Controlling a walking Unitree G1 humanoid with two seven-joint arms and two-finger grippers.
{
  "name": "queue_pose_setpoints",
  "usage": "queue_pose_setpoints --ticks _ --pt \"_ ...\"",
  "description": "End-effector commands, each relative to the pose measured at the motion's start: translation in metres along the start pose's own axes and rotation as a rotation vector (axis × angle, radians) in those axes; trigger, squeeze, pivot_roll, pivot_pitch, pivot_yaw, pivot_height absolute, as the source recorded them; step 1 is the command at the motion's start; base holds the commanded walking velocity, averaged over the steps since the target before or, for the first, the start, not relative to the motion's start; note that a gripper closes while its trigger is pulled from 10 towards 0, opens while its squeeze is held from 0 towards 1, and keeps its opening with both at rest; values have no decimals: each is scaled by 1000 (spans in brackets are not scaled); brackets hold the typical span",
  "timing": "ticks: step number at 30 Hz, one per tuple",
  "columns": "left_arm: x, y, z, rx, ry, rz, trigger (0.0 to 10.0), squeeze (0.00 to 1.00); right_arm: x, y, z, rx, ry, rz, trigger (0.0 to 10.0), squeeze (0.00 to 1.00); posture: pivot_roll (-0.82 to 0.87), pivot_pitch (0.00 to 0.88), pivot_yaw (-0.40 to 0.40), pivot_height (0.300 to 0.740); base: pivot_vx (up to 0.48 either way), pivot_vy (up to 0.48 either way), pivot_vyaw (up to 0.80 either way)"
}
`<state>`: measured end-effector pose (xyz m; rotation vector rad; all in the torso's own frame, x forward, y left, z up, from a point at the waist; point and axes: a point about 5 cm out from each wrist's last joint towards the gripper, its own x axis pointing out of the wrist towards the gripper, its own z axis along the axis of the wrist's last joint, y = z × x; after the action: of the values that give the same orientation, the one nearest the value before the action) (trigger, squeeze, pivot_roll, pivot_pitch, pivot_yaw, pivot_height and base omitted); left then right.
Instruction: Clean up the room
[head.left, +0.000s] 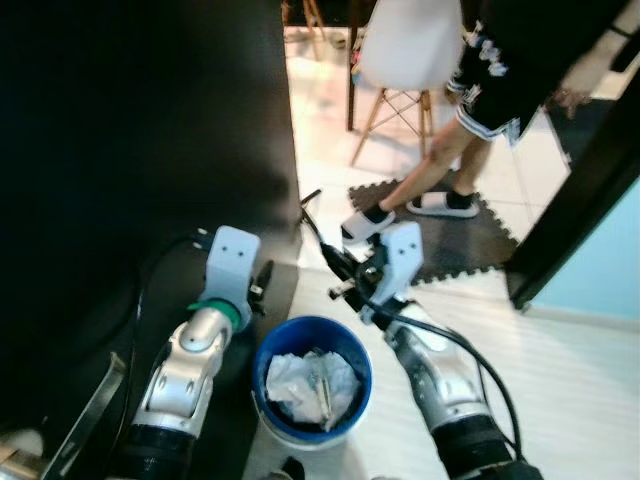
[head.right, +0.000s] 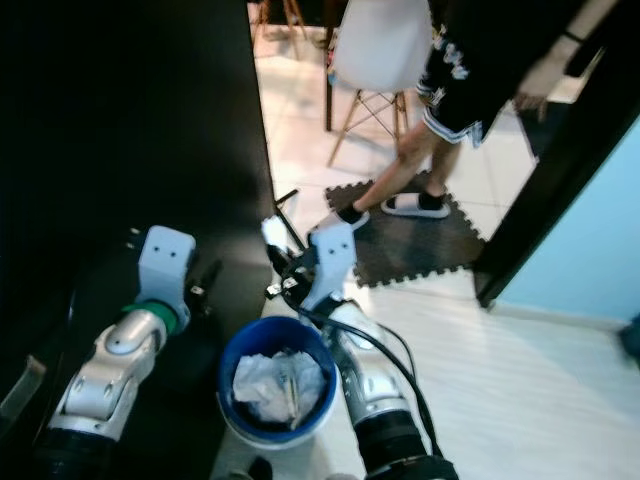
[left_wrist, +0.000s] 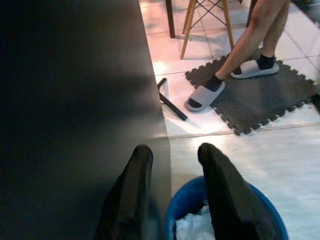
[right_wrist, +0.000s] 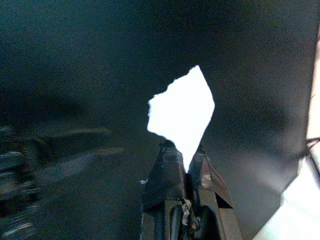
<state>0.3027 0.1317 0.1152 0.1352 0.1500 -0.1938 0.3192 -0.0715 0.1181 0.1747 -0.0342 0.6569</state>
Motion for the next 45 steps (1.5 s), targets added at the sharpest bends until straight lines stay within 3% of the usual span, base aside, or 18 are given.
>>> queue_pose_setpoints --ticks 1,11,13,18,19,21,23,27,28,30,31,36,37,39,40,45 --pt "-3 0 -2 -4 18 -6 10000 0 0 -2 -5 2 25 0 10000 0 -61 41 111 740 0 0 0" --pt "-16 4 -6 -3 36 5 10000 0 15 -12 -6 -38 78 -43 10000 0 -6 103 109 740 0 0 0" --pt "-30 8 -6 0 48 15 10000 0 25 -12 -19 -48 177 -77 10000 0 41 161 106 740 0 0 0" --pt "-48 12 -2 1 58 13 10000 0 30 -4 -33 -42 266 -60 10000 0 82 214 104 740 0 0 0" --pt "-60 13 1 2 66 0 10000 0 30 1 -43 -61 330 -44 10000 0 99 238 104 740 0 0 0" --pt "-60 13 1 2 66 0 10000 0 30 1 -43 -61 330 -44 10000 0 99 238 104 740 0 0 0" --pt "-74 16 2 6 73 -6 10000 0 26 4 -53 -86 381 -39 10000 0 126 273 105 740 0 0 0" --pt "-79 17 3 7 79 -7 10000 0 25 7 -57 -81 393 -34 10000 0 130 277 105 740 0 0 0" --pt "-87 17 3 8 88 -4 10000 0 25 10 -61 -84 401 -31 10000 918 159 294 108 740 0 0 0" --pt "-87 17 3 8 88 -4 10000 0 25 10 -61 -84 401 -31 10000 918 159 294 108 740 0 0 0" --pt "-92 16 2 6 96 -1 10000 0 27 13 -61 -82 391 -32 10000 1000 165 294 108 740 0 0 0" --pt "-92 8 6 2 99 -15 10000 0 40 15 -43 -57 275 -31 10000 1000 154 274 107 740 0 0 0" --pt "-90 8 7 1 98 -18 10000 0 40 14 -42 -59 270 -30 10000 588 146 264 107 740 0 0 0" --pt "-90 8 7 1 98 -18 10000 0 40 14 -42 -59 270 -30 10000 588 146 264 107 740 0 0 0" --pt "-90 8 7 0 101 -20 10000 0 40 14 -41 -62 271 -30 10000 0 146 264 107 740 0 0 0" --pt "-75 7 14 2 72 -27 10000 0 29 1 -45 -49 271 -48 10000 0 91 218 115 740 0 0 0"
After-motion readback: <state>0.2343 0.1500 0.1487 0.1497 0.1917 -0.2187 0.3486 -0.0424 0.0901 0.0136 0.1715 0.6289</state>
